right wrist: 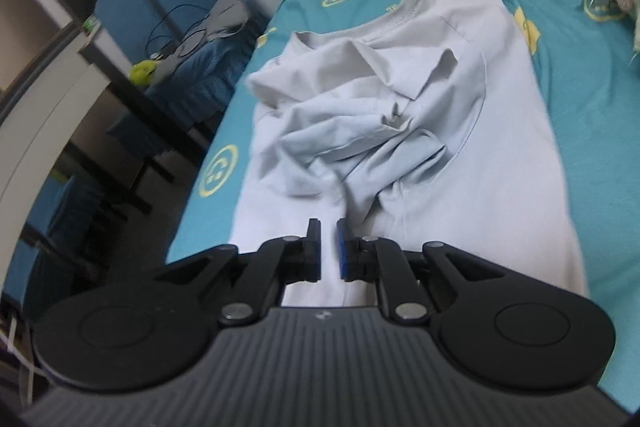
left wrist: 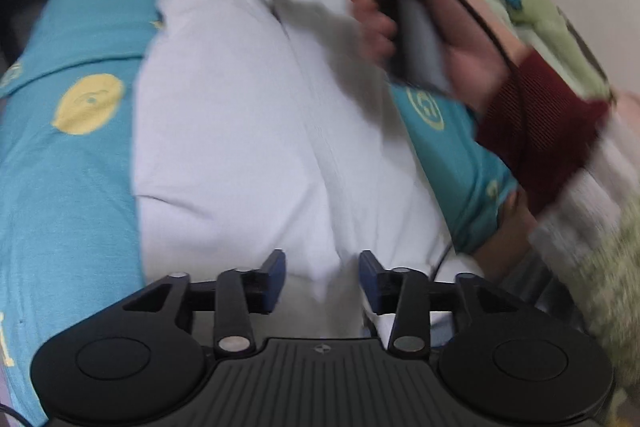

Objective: Fold clothes

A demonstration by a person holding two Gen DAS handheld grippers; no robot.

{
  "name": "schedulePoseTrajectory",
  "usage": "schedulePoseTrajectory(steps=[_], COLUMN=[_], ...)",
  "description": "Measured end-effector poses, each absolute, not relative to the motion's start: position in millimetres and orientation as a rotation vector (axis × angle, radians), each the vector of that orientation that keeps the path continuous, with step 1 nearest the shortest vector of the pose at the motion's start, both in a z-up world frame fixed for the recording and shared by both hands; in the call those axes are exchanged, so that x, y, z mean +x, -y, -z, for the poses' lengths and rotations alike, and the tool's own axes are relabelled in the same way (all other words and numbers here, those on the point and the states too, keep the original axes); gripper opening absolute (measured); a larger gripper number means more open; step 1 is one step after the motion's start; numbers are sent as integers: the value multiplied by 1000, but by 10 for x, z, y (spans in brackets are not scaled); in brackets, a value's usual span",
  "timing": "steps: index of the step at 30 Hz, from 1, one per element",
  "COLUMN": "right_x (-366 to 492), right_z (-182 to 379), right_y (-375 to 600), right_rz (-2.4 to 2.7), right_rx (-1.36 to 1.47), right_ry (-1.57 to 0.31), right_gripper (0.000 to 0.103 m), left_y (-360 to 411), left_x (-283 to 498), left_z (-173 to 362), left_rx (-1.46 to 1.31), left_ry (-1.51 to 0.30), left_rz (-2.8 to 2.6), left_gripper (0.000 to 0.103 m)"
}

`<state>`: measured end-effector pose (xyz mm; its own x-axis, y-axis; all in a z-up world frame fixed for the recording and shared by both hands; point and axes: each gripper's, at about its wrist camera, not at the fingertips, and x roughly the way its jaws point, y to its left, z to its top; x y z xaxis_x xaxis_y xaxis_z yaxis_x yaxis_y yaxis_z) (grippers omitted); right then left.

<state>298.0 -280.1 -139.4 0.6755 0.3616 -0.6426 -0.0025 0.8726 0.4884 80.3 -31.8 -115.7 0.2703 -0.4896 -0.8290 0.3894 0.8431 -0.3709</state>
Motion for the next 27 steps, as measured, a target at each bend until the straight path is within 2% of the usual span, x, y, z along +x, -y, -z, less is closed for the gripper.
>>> schedulePoseTrajectory(steps=[1,2,3,4,6,9,14,17,22,27], right_x=[2864,2730,2574,2397,2020,1474,919,964,1164,1144], right_z=[1296,1194,1101,1025,922,902,1169,1231,1555,1591], right_y=[2812,2829,2859,2903,2992,3130,3400,3370,3254,3230], right_rz=[-213,-208,-204,-202,-183,-135,76,94,142,163], right_rx=[466,457,453,453,456,492,656,652,579,582], right_ry=[-809,-804,-795,-785,-790,-856,-969,-990,-1154,-1161], right_gripper=[31,38,52,62,70,70,71,70,69,69], left_y=[241,172,105,39,-60,-158,-203,-198,-199,-218], left_x=[831,873,918,962,1026,1097,1199,1236,1224,1240], left_z=[1130,1124,1122,1131,1165,1243,1398,1479,1543,1573], left_rx=[-112,-122,-131,-143,-155,-175,-170,-193,-219,-246], left_ry=[-1121,-1103,-1090,-1081,-1074,-1086,-1135,-1163,-1181,-1201], left_rz=[557,524,492,456,397,369,338,369,396,423], left_gripper=[70,75,74,74,75,77,77,77,75,74])
